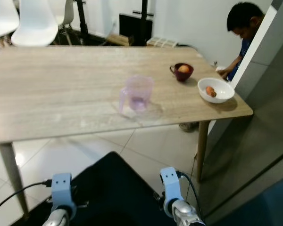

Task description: Restocking fridge

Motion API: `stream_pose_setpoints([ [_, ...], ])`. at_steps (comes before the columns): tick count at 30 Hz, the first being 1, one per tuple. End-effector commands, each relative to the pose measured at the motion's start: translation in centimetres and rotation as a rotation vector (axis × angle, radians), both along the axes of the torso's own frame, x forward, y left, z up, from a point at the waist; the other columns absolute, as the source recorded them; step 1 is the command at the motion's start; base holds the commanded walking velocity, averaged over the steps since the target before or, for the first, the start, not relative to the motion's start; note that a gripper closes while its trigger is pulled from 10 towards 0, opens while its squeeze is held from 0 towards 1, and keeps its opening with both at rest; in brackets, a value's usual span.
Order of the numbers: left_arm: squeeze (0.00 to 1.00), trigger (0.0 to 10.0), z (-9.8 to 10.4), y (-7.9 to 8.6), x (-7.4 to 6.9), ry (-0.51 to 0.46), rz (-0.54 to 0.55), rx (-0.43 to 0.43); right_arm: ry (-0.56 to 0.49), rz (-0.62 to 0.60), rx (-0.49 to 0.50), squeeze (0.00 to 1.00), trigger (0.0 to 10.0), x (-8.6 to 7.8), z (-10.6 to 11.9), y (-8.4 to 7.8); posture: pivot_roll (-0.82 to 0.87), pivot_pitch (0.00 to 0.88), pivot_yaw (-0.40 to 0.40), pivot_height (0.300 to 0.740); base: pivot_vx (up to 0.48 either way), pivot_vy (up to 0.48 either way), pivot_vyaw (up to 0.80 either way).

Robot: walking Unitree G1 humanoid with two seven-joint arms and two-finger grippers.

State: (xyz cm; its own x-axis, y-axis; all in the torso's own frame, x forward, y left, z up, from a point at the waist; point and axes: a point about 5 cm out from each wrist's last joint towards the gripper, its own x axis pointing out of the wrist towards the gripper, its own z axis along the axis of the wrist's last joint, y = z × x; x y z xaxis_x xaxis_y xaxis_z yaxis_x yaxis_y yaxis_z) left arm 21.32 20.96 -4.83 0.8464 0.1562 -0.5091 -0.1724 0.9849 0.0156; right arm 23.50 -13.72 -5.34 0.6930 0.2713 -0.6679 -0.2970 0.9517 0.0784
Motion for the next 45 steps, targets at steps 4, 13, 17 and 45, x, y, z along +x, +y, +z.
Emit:
stream_pose_setpoints([
  [4, 0.00, 10.0, -0.49, -0.29, -0.67, 0.023, -0.013, 0.009, 0.009, 0.002, -0.007, 0.00, 10.0, -0.33, -0.23, -0.09, -0.02, 0.022, -0.070, 0.707, 0.196, 0.000, 0.00],
  [13, 0.00, 10.0, -0.54, -0.40, -0.81, 0.020, -0.027, 0.024, 0.013, 0.002, -0.010, 0.00, 10.0, -0.48, -0.33, -0.19, -0.02, 0.019, -0.069, 0.707, 0.000, 0.000, 0.00],
  [17, 0.00, 10.0, -0.51, -0.40, -0.80, 0.016, -0.026, 0.026, 0.011, 0.004, -0.008, 0.00, 10.0, -0.47, -0.31, -0.15, -0.02, 0.018, -0.070, 0.707, 0.000, 0.000, 0.00],
  [45, 0.00, 10.0, -0.75, -0.46, -1.26, 0.016, 0.006, 0.026, -0.022, 0.093, -0.030, 0.00, 10.0, -0.27, -0.03, 0.23, -0.02, 0.028, -0.079, 0.740, 0.000, 0.000, 0.00],
])
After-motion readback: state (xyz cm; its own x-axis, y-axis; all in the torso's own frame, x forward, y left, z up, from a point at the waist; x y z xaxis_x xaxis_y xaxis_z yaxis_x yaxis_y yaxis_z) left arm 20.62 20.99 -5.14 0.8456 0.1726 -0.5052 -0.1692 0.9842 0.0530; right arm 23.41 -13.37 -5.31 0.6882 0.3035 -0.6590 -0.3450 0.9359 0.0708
